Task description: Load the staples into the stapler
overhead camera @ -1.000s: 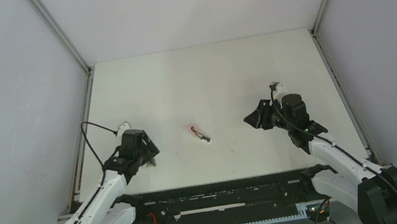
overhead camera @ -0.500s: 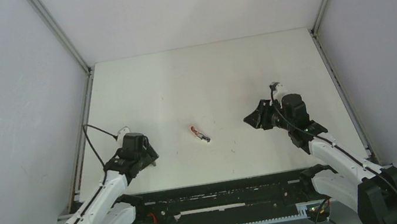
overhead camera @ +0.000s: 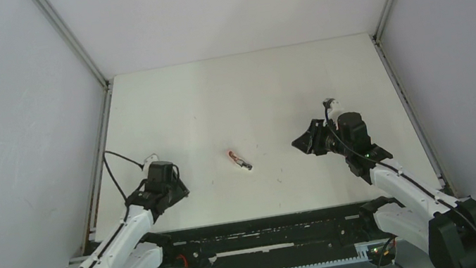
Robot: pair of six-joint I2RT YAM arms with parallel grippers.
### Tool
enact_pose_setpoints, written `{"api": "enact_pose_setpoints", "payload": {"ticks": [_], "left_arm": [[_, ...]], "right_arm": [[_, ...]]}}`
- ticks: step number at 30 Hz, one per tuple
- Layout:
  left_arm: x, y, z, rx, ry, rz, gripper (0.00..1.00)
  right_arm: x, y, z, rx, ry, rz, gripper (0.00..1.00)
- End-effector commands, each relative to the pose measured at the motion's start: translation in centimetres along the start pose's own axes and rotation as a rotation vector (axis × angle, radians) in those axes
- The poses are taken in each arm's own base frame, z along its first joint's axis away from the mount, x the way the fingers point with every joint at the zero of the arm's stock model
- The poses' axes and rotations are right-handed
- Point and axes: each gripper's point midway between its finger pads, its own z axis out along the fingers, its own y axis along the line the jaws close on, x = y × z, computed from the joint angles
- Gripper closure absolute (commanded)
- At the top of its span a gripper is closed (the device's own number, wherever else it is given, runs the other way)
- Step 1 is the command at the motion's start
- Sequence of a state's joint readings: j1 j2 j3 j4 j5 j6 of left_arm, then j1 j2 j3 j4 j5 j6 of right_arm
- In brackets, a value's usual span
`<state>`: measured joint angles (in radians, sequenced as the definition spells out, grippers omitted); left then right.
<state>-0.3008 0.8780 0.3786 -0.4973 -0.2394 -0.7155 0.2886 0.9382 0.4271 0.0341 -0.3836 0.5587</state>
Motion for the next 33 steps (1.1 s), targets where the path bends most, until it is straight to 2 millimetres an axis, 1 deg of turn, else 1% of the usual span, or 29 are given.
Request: {"api": "enact_pose_setpoints", "payload": {"ticks": [1, 8, 10, 12, 13, 15, 17, 20, 22, 24, 25, 30, 31, 33], "left_arm": [[0.4, 0.0, -0.1, 0.007, 0.007, 0.008, 0.50], [0.7, -1.0, -0.4, 0.052, 0.009, 0.034, 0.54], [0.7, -0.9, -0.3, 0.045, 0.010, 0.035, 0.51], [0.8, -0.7, -0.2, 0.033, 0.019, 0.036, 0.44], [1.0, -0.6, -0.1, 0.028, 0.026, 0.038, 0.43], [1.2, -0.5, 0.0, 0.016, 0.037, 0.040, 0.43], [1.4, -0.4, 0.2, 0.009, 0.044, 0.043, 0.46], [1.3, -0.8, 0.3, 0.026, 0.044, 0.043, 0.51], [1.3, -1.3, 0.2, 0.041, 0.047, 0.042, 0.57], [1.3, -1.9, -0.1, 0.060, 0.053, 0.037, 0.62], [1.4, -2.4, -0.3, 0.077, 0.056, 0.032, 0.66], [2.1, -6.0, -2.0, 0.196, 0.099, 0.010, 0.77], [2.5, -7.1, -2.7, 0.229, 0.111, 0.026, 0.79], [3.3, -8.4, -3.4, 0.256, 0.138, 0.042, 0.81]], "right_arm": [[-1.1, 0.9, 0.2, -0.042, -0.040, -0.010, 0.62], [-1.0, 1.0, 0.4, -0.048, -0.032, -0.004, 0.63], [-0.9, 1.0, 0.4, -0.052, -0.030, -0.002, 0.63], [-0.9, 1.1, 0.4, -0.053, -0.030, -0.003, 0.63], [-0.9, 1.0, 0.4, -0.053, -0.030, -0.004, 0.63], [-0.9, 1.1, 0.4, -0.056, -0.027, -0.006, 0.62], [-0.8, 1.1, 0.4, -0.058, -0.026, -0.007, 0.62], [-0.9, 1.2, 0.4, -0.061, -0.027, -0.010, 0.62], [-0.8, 1.3, 0.4, -0.064, -0.027, -0.018, 0.62], [-0.7, 1.8, 0.4, -0.080, -0.024, -0.040, 0.62], [-0.6, 2.5, 0.4, -0.106, -0.024, -0.066, 0.61], [0.4, 6.1, 0.2, -0.234, -0.017, -0.205, 0.60], [0.6, 6.6, 0.3, -0.242, -0.013, -0.220, 0.60], [1.1, 7.4, 0.5, -0.250, 0.001, -0.238, 0.60]]}}
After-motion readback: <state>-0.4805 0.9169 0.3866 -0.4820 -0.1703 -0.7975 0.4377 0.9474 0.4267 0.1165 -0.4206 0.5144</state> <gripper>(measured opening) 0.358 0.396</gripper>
